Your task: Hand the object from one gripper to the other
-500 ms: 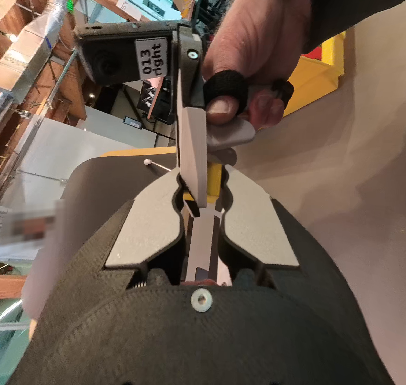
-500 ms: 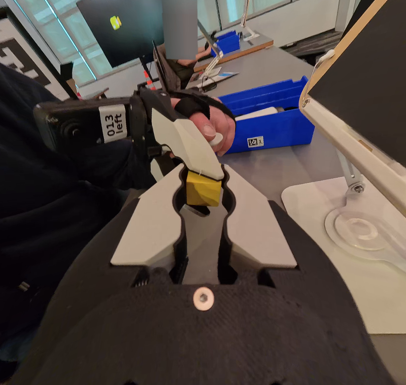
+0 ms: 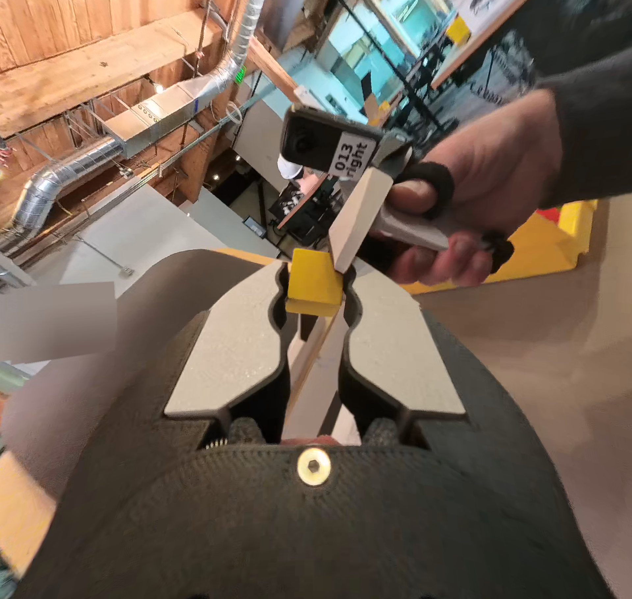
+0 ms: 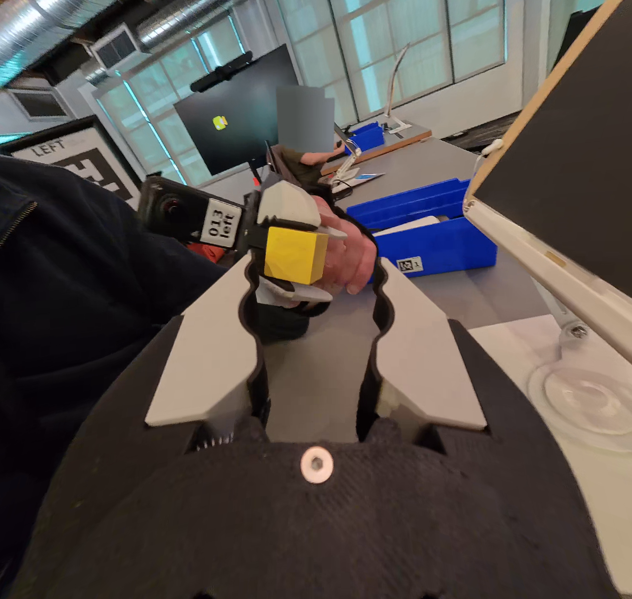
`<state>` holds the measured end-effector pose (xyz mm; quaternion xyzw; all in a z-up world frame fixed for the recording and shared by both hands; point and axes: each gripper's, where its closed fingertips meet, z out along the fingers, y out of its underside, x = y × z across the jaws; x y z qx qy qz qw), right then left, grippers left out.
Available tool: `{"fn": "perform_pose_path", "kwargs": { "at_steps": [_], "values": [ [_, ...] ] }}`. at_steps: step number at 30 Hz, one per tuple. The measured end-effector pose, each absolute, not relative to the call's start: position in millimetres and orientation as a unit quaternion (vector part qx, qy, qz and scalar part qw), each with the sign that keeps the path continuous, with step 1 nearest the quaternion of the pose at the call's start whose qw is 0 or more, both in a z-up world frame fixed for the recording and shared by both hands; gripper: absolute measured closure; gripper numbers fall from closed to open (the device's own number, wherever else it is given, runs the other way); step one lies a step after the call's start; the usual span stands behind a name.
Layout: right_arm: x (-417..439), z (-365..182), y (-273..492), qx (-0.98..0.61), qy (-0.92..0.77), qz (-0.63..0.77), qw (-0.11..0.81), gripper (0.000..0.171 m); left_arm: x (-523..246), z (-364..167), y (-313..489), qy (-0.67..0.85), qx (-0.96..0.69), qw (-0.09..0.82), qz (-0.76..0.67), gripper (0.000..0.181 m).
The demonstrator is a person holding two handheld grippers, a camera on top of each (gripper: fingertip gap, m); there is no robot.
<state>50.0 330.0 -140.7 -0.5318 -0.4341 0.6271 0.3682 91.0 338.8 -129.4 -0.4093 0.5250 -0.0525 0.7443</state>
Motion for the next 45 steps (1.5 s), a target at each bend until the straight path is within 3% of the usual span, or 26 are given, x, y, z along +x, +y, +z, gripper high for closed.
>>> {"fn": "perform_pose_path", "kwargs": {
  "at_steps": [3,7,11,18,27,30,36,45],
  "values": [
    [49,-132,322,-0.508,-0.423,0.665,0.347,0.114,94,-126,333,0.509,-0.41,0.747,-0.124,0.151],
    [50,-126,311,-0.47,-0.412,0.717,0.307,0.099,96,-117,318,0.492,-0.398,0.732,-0.252,0.151],
    [56,-118,302,-0.403,-0.383,0.793,0.248,0.105,97,-111,307,0.496,-0.38,0.722,-0.297,0.151],
    [53,-118,292,-0.381,-0.385,0.813,0.212,0.136,95,-118,311,0.534,-0.37,0.73,-0.211,0.151],
    [45,-133,318,-0.488,-0.411,0.702,0.316,0.139,87,-130,330,0.563,-0.384,0.724,-0.106,0.148],
    [48,-143,328,-0.542,-0.44,0.625,0.349,0.139,85,-138,339,0.575,-0.4,0.711,-0.067,0.127],
    [61,-163,324,-0.597,-0.451,0.597,0.289,0.139,90,-155,341,0.628,-0.383,0.675,0.051,0.117],
    [62,-171,320,-0.57,-0.422,0.668,0.225,0.14,104,-173,343,0.657,-0.36,0.646,0.147,0.13]
  ]
}}
